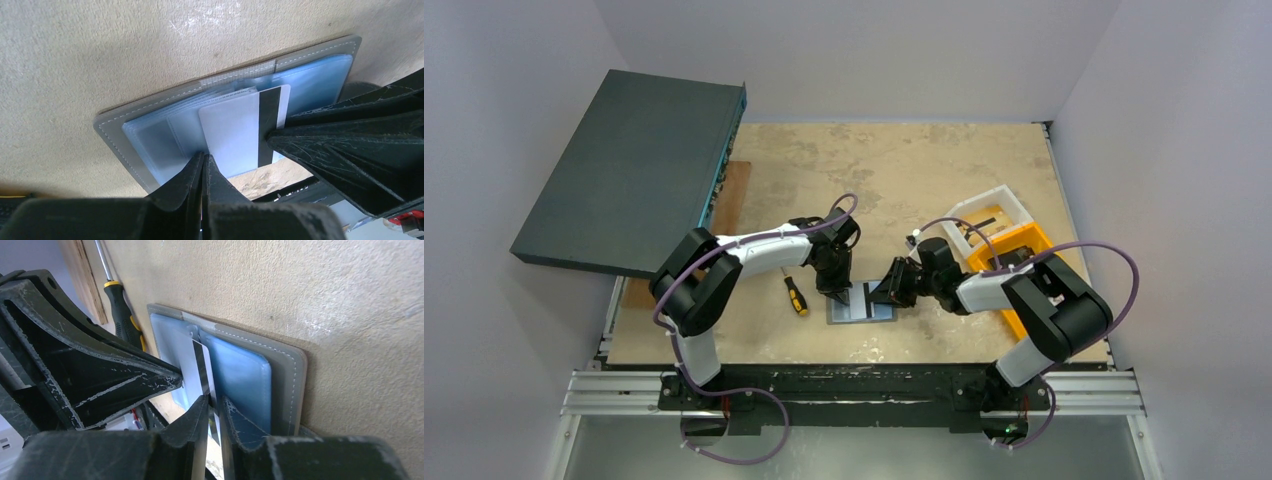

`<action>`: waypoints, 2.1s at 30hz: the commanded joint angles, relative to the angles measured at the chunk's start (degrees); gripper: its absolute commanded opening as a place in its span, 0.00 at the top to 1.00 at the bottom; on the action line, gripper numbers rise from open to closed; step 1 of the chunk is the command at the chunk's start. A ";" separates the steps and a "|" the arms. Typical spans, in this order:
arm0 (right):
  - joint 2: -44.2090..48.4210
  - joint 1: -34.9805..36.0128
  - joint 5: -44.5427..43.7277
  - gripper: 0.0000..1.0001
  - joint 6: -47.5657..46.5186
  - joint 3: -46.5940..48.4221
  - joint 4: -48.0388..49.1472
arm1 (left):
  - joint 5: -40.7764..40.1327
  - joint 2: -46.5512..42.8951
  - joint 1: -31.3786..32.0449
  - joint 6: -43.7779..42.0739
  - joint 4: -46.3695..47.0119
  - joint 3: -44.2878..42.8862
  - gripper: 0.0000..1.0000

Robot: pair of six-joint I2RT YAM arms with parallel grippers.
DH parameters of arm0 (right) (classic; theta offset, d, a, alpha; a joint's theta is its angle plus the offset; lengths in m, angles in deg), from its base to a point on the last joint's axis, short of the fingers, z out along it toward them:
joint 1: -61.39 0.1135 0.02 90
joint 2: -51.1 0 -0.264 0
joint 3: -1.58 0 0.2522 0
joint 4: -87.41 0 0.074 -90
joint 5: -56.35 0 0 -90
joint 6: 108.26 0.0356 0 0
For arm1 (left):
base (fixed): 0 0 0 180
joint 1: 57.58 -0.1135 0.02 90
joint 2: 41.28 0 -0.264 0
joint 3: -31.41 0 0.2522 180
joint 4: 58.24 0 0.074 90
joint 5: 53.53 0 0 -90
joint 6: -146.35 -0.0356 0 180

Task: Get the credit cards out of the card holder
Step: Remove the credit card from the card holder, then place the credit card in the storage box.

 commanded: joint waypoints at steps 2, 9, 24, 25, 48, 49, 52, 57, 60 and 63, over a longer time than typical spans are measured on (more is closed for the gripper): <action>-0.40 -0.35 1.00 0.93 0.17 -0.82 1.59 | -3.36 2.83 -0.04 0.06 -0.92 0.45 1.00; 4.10 -3.98 -0.81 1.00 -3.09 -1.82 -4.12 | -3.56 2.27 -0.72 0.42 -1.04 1.73 1.00; 17.95 -6.46 -7.76 1.00 -7.61 1.07 -20.32 | -2.97 0.27 -0.92 -1.39 -1.43 -1.20 1.00; 18.47 -6.46 -7.74 1.00 -7.54 1.13 -20.70 | -2.80 0.01 -0.92 -1.56 -1.41 -1.60 1.00; 28.94 -6.78 -14.04 1.00 -7.05 7.55 -33.98 | -0.58 -16.87 -1.52 -8.20 -8.60 -7.68 0.07; 29.60 -6.98 -14.95 1.00 -7.21 8.14 -35.50 | -0.60 -17.61 -1.61 -8.86 -9.48 -7.55 0.07; 31.91 -8.18 -19.28 1.00 -7.68 10.26 -41.52 | -0.70 -19.80 -1.61 -10.99 -12.39 -7.48 0.05; 35.89 -10.31 -26.89 1.00 -7.80 13.63 -52.04 | -0.22 -24.31 -1.63 -13.52 -14.66 -6.02 0.04; 37.59 -11.75 -31.73 1.00 -7.56 15.74 -57.94 | 0.05 -25.95 -1.67 -14.87 -15.43 -5.61 0.04; 38.56 -13.62 -36.73 1.00 -7.36 17.62 -63.45 | 0.96 -26.96 -1.68 -16.25 -16.11 -5.45 0.04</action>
